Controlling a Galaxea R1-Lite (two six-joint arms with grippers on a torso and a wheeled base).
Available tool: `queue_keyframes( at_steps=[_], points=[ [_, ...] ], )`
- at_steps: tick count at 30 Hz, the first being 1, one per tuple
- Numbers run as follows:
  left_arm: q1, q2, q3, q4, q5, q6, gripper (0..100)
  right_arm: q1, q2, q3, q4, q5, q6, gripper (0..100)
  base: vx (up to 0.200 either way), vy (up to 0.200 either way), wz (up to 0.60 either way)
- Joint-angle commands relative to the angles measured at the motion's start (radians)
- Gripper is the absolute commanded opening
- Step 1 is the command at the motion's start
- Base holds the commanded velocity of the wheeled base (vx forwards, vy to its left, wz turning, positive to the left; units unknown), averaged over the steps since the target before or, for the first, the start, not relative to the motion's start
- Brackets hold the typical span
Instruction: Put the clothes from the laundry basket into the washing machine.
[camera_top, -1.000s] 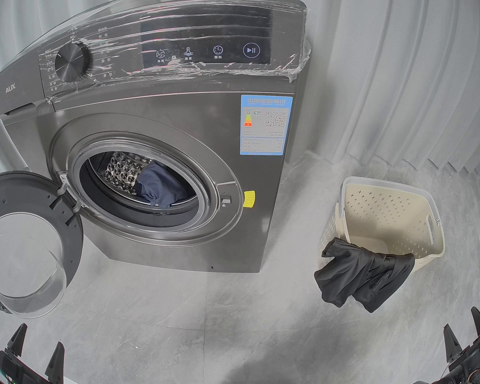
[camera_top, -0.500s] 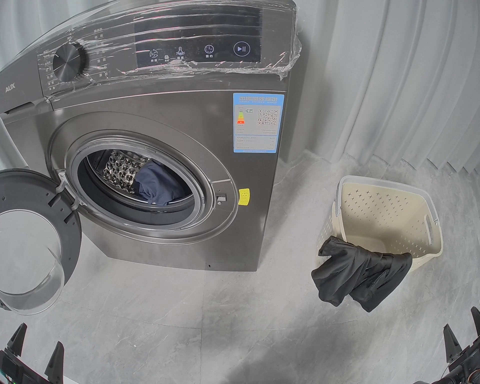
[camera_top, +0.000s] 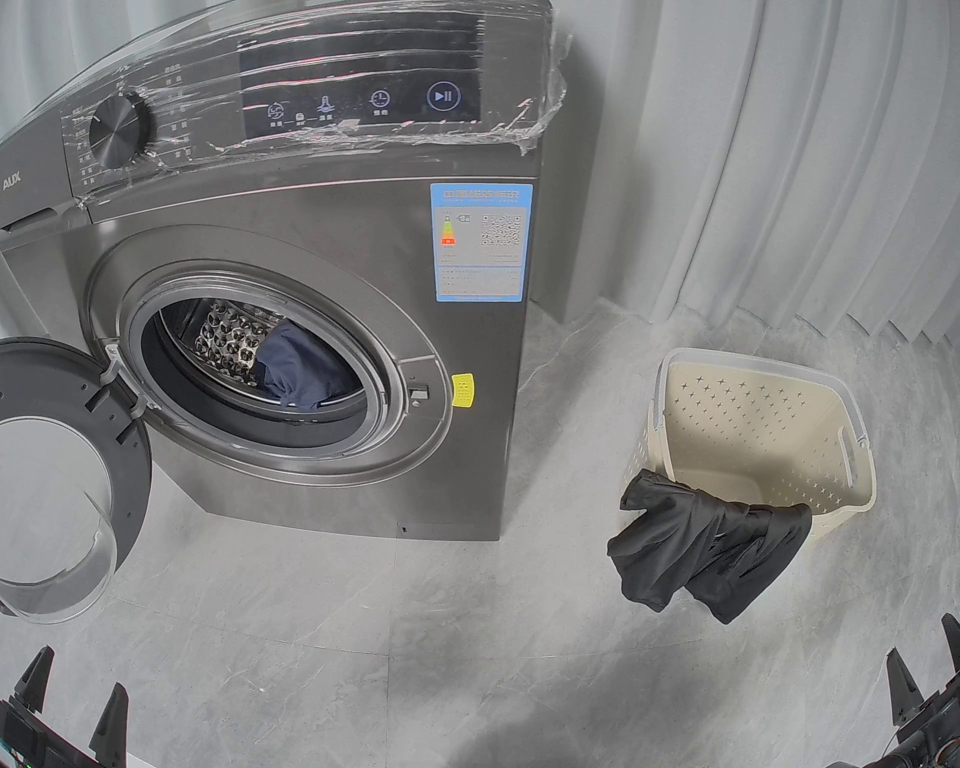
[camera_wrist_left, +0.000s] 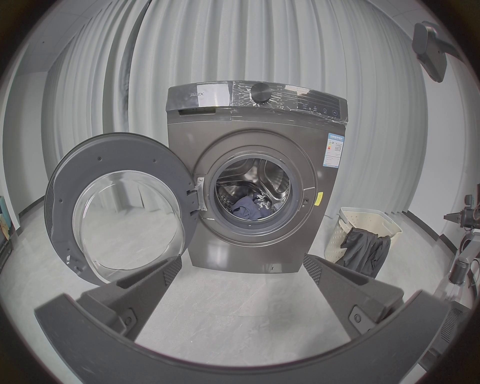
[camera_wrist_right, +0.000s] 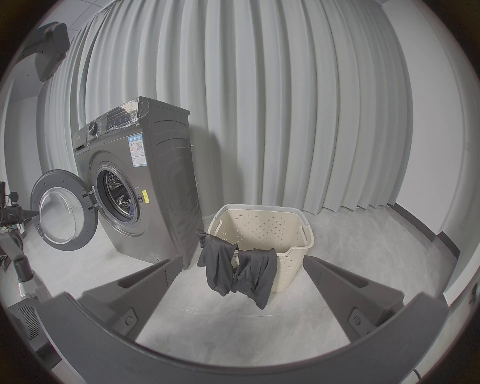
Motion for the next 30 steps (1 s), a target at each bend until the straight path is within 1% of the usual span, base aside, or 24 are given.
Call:
queue_keyframes(
  at_steps=[1, 9, 15, 27, 30],
  points=[
    [0.0, -0.014, 0.016, 0.0, 0.0, -0.001, 100, 0.001, -0.004, 0.016, 0.0, 0.0, 0.0, 100, 0.0, -0.2, 0.0],
    [0.0, -0.013, 0.016, 0.0, 0.001, -0.001, 100, 0.002, -0.004, 0.016, 0.0, 0.0, 0.0, 100, 0.0, -0.2, 0.0],
    [0.0, -0.014, 0.016, 0.0, 0.001, -0.001, 100, 0.001, -0.004, 0.016, 0.0, 0.0, 0.0, 100, 0.0, 0.0, 0.0],
    [0.0, -0.013, 0.018, 0.0, 0.001, -0.001, 100, 0.001, -0.004, 0.016, 0.0, 0.0, 0.0, 100, -0.2, 0.0, 0.0],
    [0.0, -0.013, 0.016, 0.0, 0.001, -0.002, 100, 0.001, -0.004, 0.016, 0.0, 0.0, 0.0, 100, 0.0, 0.0, 0.0]
  ],
)
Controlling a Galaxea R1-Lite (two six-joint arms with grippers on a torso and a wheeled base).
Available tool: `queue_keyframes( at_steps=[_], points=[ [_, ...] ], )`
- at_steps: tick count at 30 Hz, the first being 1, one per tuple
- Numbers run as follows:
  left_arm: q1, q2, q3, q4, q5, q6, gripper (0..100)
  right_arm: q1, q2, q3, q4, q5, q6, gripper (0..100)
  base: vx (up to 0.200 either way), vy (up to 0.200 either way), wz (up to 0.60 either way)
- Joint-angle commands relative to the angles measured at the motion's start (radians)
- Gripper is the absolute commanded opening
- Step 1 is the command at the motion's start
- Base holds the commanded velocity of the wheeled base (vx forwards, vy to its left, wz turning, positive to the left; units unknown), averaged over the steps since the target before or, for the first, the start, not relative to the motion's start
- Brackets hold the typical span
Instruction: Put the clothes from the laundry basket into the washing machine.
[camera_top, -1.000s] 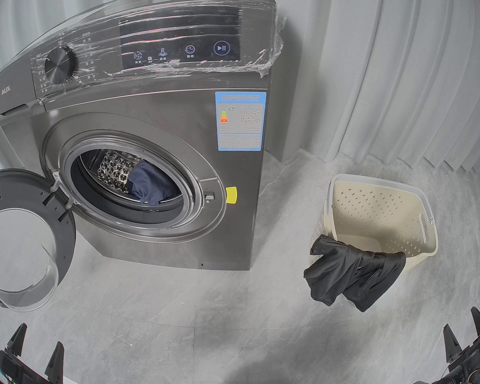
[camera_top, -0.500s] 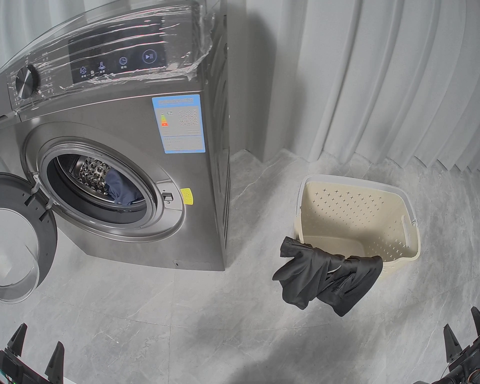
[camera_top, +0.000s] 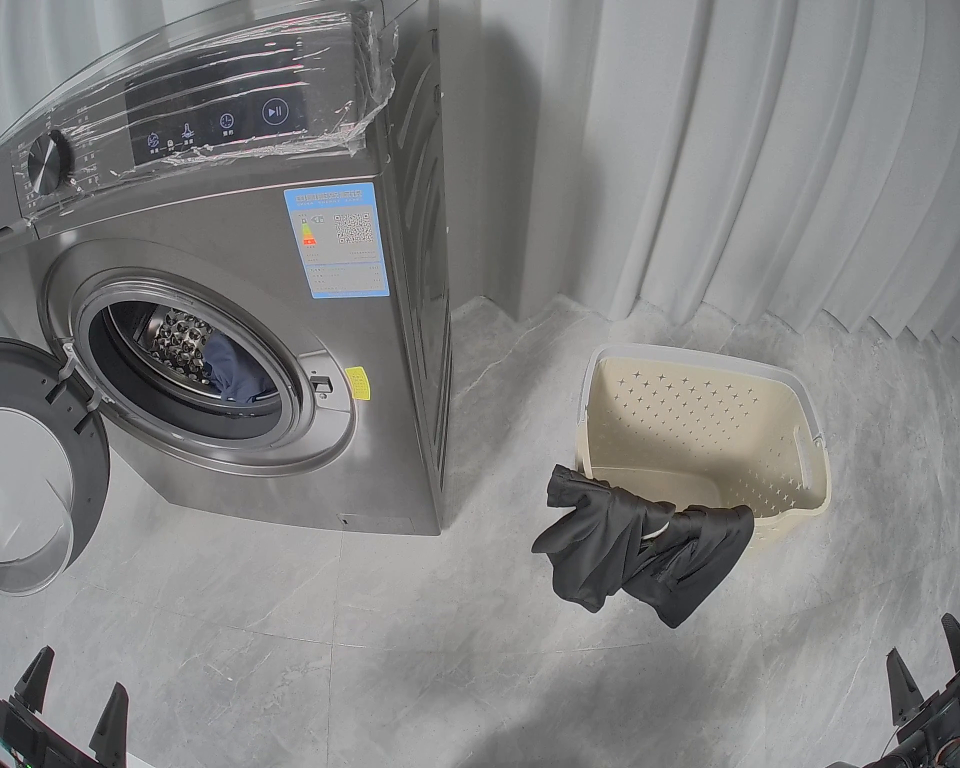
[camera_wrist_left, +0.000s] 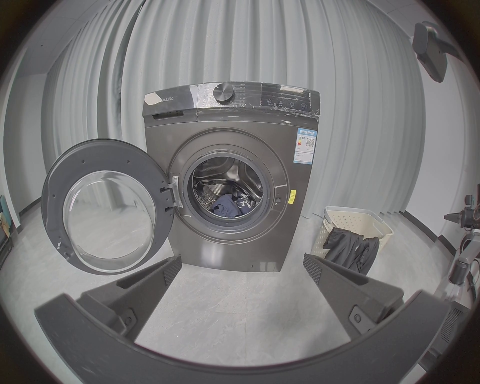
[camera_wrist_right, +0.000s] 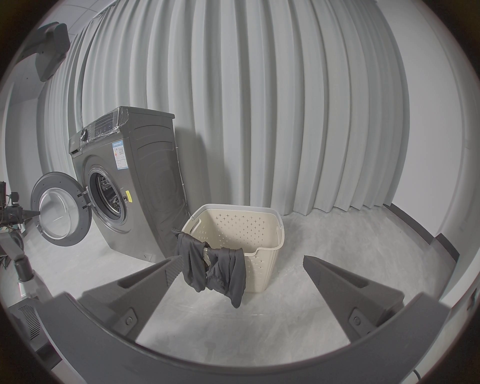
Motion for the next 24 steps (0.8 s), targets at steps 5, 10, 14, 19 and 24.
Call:
queue_keyframes(
  at_steps=[5, 10, 14, 19, 24],
  points=[
    [0.0, -0.014, 0.018, 0.0, 0.0, -0.001, 100, 0.001, -0.005, 0.016, 0.0, 0.0, 0.0, 100, 0.0, 0.0, 0.0],
    [0.0, -0.014, 0.016, 0.0, 0.0, -0.001, 100, 0.001, -0.005, 0.016, 0.0, 0.0, 0.0, 100, 0.0, -0.04, 0.0],
    [0.0, -0.014, 0.016, 0.0, 0.0, -0.001, 100, 0.0, -0.005, 0.016, 0.0, 0.0, 0.0, 100, 0.0, -0.2, 0.0],
    [0.0, -0.014, 0.016, 0.0, 0.0, -0.001, 100, 0.0, -0.005, 0.016, 0.0, 0.0, 0.0, 100, 0.0, -0.2, 0.0],
    [0.0, -0.016, 0.016, 0.0, 0.005, -0.001, 100, 0.0, -0.005, 0.016, 0.0, 0.0, 0.0, 100, 0.0, -0.2, 0.0]
  ],
)
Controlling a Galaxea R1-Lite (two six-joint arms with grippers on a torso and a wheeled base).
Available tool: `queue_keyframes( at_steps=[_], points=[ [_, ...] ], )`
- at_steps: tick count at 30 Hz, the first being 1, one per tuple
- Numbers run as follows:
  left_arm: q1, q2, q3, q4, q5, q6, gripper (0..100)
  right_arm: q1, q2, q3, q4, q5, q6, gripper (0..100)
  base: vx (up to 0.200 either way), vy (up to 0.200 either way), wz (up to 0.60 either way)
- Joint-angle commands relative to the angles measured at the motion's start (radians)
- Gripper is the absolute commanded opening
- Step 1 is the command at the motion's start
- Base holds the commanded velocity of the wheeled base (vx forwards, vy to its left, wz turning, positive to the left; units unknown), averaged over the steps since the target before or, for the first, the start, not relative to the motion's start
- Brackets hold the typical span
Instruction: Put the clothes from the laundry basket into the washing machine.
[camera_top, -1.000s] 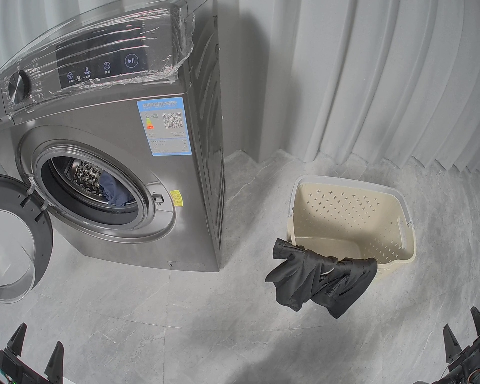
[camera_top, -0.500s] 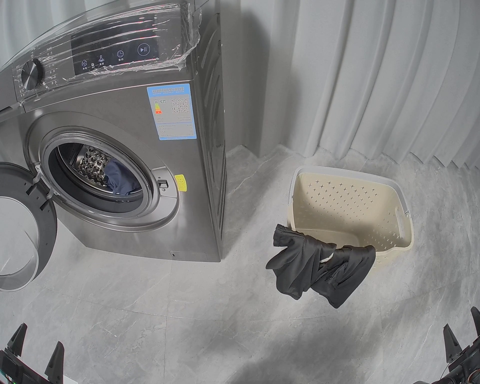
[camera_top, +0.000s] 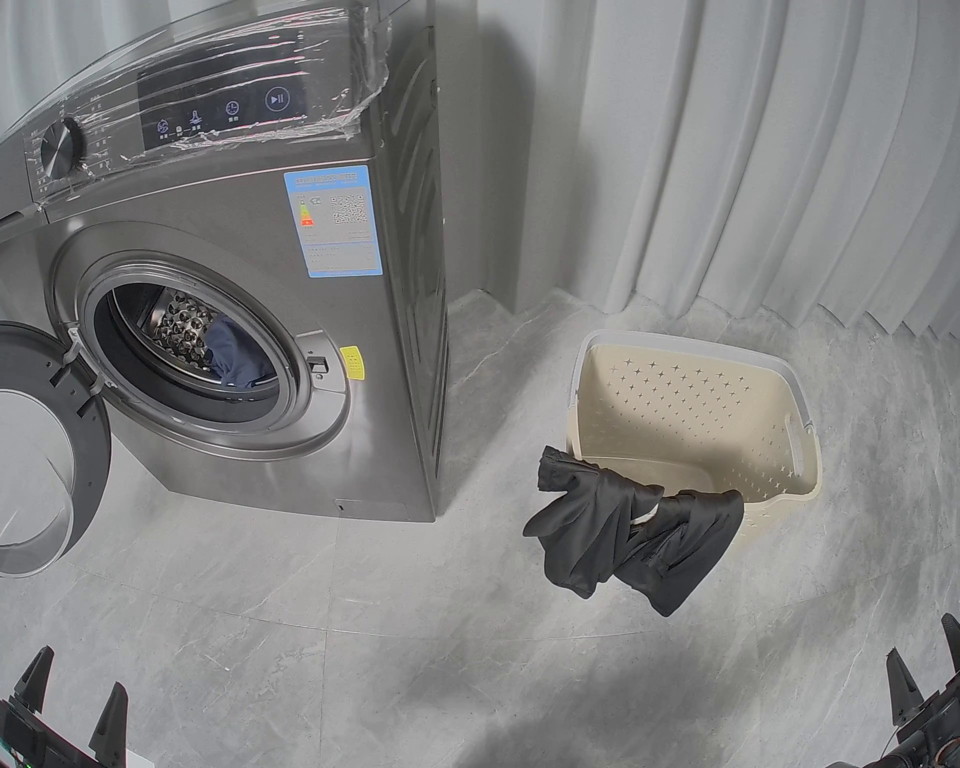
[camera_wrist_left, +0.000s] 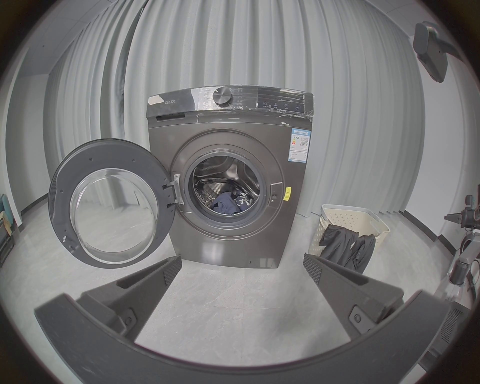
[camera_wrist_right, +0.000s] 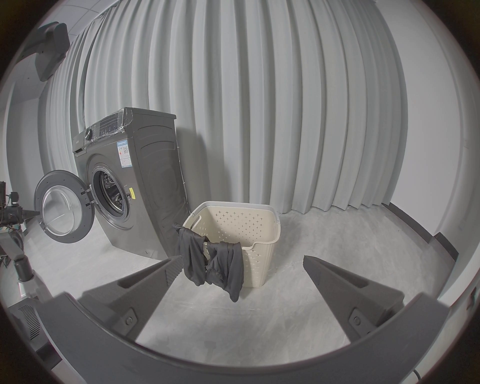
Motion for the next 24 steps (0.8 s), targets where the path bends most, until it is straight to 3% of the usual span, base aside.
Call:
queue_keyframes(
  at_steps=[1, 3, 21, 24],
  points=[
    [0.0, -0.016, 0.016, 0.0, 0.001, 0.0, 100, 0.001, -0.005, 0.016, 0.0, 0.0, 0.0, 100, 0.0, -0.2, 0.0],
    [0.0, -0.016, 0.016, 0.0, 0.001, 0.0, 100, 0.001, -0.005, 0.016, 0.0, 0.0, 0.0, 100, 0.0, -0.2, 0.0],
    [0.002, -0.015, 0.016, 0.0, 0.001, 0.004, 100, -0.001, -0.005, 0.016, 0.001, 0.002, 0.0, 100, 0.0, 0.0, 0.0],
    [0.002, -0.015, 0.016, 0.0, 0.001, 0.003, 100, -0.001, -0.005, 0.016, 0.0, 0.0, 0.0, 100, 0.0, -0.2, 0.0]
  ],
)
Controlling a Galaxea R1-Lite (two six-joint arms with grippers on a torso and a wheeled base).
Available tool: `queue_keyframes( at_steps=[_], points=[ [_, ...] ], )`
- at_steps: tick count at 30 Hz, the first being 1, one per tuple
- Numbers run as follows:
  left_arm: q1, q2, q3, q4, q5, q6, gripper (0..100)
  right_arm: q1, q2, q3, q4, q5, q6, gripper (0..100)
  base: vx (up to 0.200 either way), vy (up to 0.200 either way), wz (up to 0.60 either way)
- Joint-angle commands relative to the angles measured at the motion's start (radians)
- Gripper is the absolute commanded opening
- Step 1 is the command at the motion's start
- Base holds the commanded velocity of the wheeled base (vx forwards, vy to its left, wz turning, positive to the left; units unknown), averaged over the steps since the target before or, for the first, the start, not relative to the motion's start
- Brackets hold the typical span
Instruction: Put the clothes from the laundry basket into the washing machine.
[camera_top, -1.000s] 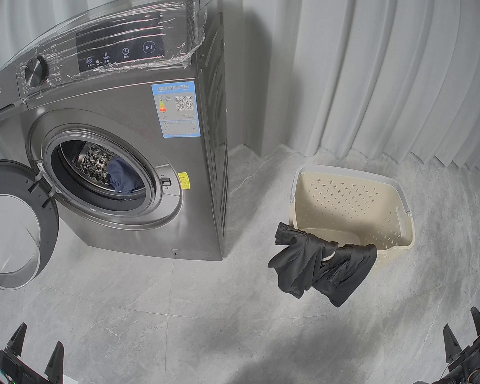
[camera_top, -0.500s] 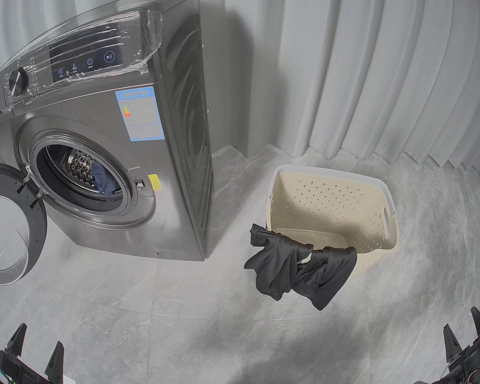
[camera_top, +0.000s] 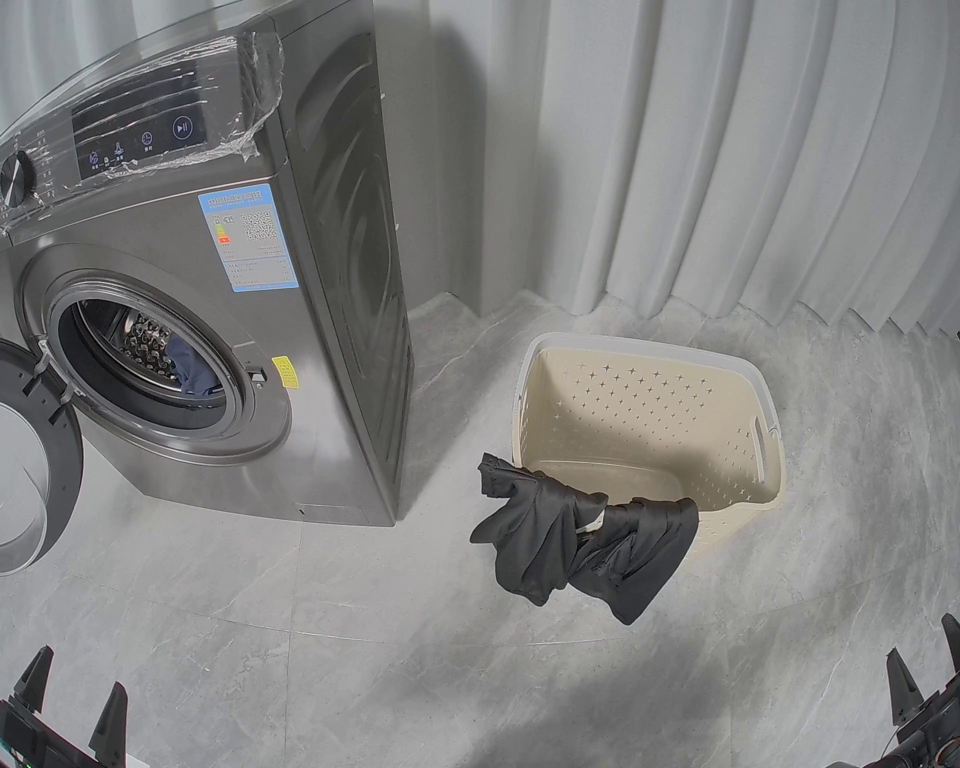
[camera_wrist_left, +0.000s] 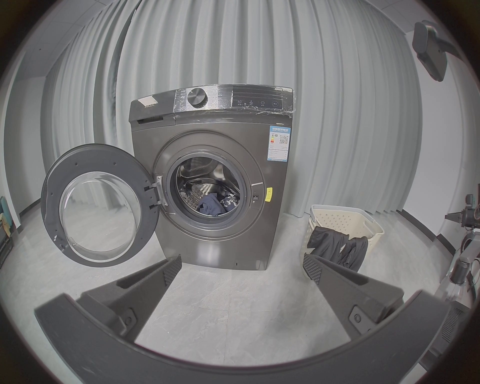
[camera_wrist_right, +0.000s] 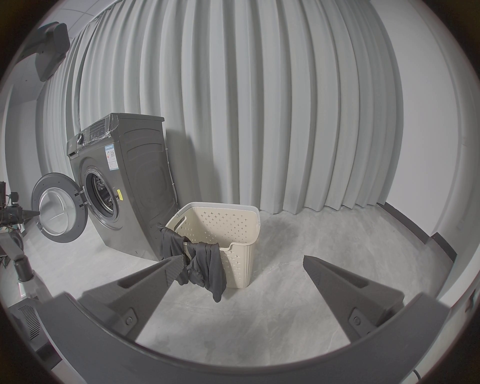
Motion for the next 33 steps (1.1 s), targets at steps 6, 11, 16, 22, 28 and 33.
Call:
queue_keyframes(
  at_steps=[6, 11, 16, 22, 28, 33],
  points=[
    [0.0, -0.016, 0.016, 0.0, 0.0, -0.001, 100, 0.002, -0.005, 0.016, 0.001, 0.001, 0.0, 100, 0.0, -0.2, 0.0],
    [0.0, -0.016, 0.016, 0.0, 0.0, -0.001, 100, 0.002, -0.005, 0.016, -0.001, 0.0, 0.002, 100, 0.0, -0.12, 0.0],
    [0.0, -0.016, 0.016, 0.0, 0.0, 0.002, 100, 0.001, -0.005, 0.016, -0.002, 0.003, 0.002, 100, 0.0, 0.0, 0.0],
    [-0.002, -0.016, 0.016, 0.0, 0.0, 0.0, 100, 0.001, -0.005, 0.016, -0.002, 0.006, 0.006, 100, 0.0, 0.0, 0.0],
    [0.0, -0.016, 0.016, 0.0, 0.0, 0.002, 100, 0.001, -0.007, 0.016, -0.001, 0.017, -0.004, 100, 0.0, 0.0, 0.0],
    [0.0, -0.016, 0.016, 0.0, 0.0, 0.005, 100, -0.005, 0.087, -0.248, -0.068, 0.052, -0.021, 100, 0.0, 0.0, 0.0]
  ],
)
